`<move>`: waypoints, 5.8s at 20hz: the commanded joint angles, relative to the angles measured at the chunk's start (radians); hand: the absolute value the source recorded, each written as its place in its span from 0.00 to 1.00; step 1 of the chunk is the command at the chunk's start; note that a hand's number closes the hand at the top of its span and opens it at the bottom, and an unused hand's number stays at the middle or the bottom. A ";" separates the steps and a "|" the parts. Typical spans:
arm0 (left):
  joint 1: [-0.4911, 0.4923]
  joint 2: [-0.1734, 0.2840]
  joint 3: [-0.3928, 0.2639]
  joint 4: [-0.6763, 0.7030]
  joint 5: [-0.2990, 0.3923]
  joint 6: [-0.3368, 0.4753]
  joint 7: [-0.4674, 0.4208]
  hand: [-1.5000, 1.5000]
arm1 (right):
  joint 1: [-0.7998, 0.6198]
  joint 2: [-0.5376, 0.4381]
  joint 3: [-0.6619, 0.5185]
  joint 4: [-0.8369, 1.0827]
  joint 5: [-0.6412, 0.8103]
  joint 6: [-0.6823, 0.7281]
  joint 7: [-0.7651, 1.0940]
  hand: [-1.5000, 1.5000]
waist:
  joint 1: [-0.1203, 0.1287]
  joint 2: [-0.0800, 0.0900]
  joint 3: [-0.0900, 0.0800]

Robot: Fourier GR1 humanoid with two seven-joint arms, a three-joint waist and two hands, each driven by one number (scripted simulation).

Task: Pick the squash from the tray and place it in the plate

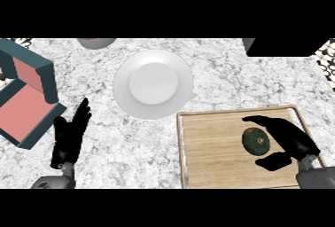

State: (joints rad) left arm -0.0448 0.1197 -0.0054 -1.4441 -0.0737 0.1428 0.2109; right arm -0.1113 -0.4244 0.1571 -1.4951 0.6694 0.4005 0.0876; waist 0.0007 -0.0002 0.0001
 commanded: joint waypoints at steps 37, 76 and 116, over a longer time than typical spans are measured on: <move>-0.062 -0.041 -0.015 0.048 -0.019 -0.031 -0.010 0.50 | -0.962 0.424 0.579 0.424 0.019 -0.825 0.644 1.00 | 0.060 0.009 -0.001; -0.050 -0.042 -0.021 -0.016 -0.043 -0.019 0.028 0.50 | -1.017 0.424 0.131 1.078 -0.645 -0.646 -0.313 0.00 | 0.049 0.022 0.003; -0.070 -0.054 -0.009 0.008 -0.053 -0.022 0.026 0.50 | -1.024 0.393 -0.046 1.420 -0.650 -0.591 -0.635 0.00 | 0.056 0.024 0.001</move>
State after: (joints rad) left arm -0.0838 0.0783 -0.0040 -1.4359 -0.1152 0.1085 0.2136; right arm -1.1306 -0.0229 0.1239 -0.0934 0.0196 -0.1705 -0.5575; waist 0.0507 0.0194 0.0007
